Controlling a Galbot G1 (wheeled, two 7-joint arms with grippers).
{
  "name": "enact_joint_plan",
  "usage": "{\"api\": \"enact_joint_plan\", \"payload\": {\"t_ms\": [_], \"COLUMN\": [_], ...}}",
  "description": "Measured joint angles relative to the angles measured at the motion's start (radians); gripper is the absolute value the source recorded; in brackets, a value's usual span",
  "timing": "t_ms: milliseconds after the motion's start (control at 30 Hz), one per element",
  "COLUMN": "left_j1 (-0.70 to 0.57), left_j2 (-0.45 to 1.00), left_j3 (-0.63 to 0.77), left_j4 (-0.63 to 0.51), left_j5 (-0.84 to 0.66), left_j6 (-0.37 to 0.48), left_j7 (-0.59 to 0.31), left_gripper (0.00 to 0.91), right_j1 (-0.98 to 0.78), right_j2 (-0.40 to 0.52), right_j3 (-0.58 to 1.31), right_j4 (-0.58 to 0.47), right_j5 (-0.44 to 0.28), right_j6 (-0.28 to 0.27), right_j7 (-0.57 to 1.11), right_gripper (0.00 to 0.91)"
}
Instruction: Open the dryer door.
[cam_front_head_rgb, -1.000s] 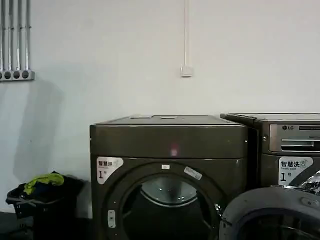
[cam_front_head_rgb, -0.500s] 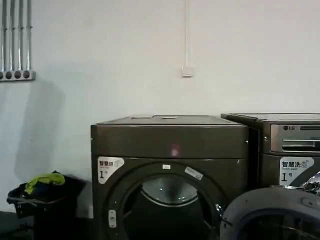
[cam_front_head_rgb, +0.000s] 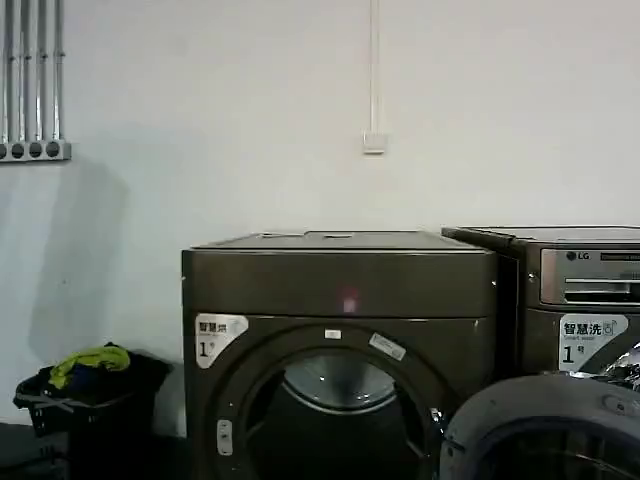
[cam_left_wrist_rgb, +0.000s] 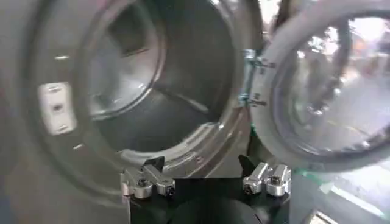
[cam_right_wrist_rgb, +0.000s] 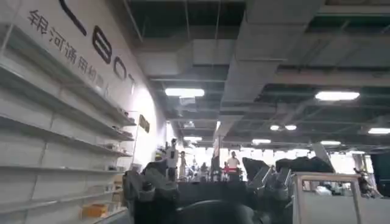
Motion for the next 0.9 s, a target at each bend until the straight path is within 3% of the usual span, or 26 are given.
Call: {"api": "enact_joint_plan", "payload": {"t_ms": [67,333,567,900], "left_j1": [0.010,0.069,0.142,0.214], "left_j2": [0.028,0.120,0.178,0.262], "left_j3": [-0.034,-0.125,-0.236,-0.285], "left_j4": [0.010,0.107,0.198,0.302], "left_j5": [-0.071,-0.081,-0.115,-0.205], "left_j6": [0.040,0.175,0.174,0.174], "left_j7": [-0.030,-0.036,-0.039,-0.100], "left_gripper": [0.907,0.907,0.907,0.907], "right_j1": [0.000,0.005,0.010,0.025], "right_j2": [-0.003,-0.012,-0.021,-0.022], "right_j3": [-0.005,-0.019,-0.024,-0.042], "right_j4": [0.000,-0.012,-0.033,-0.033], "right_j5": [0.000,-0.003,-0.025,-0.051], "right_j6": [0.000,0.004,0.019,0.012], "right_j7": [-0.002,-0.007,-0.020,-0.021], "right_gripper": [0.907,0.907,0.907,0.907]}}
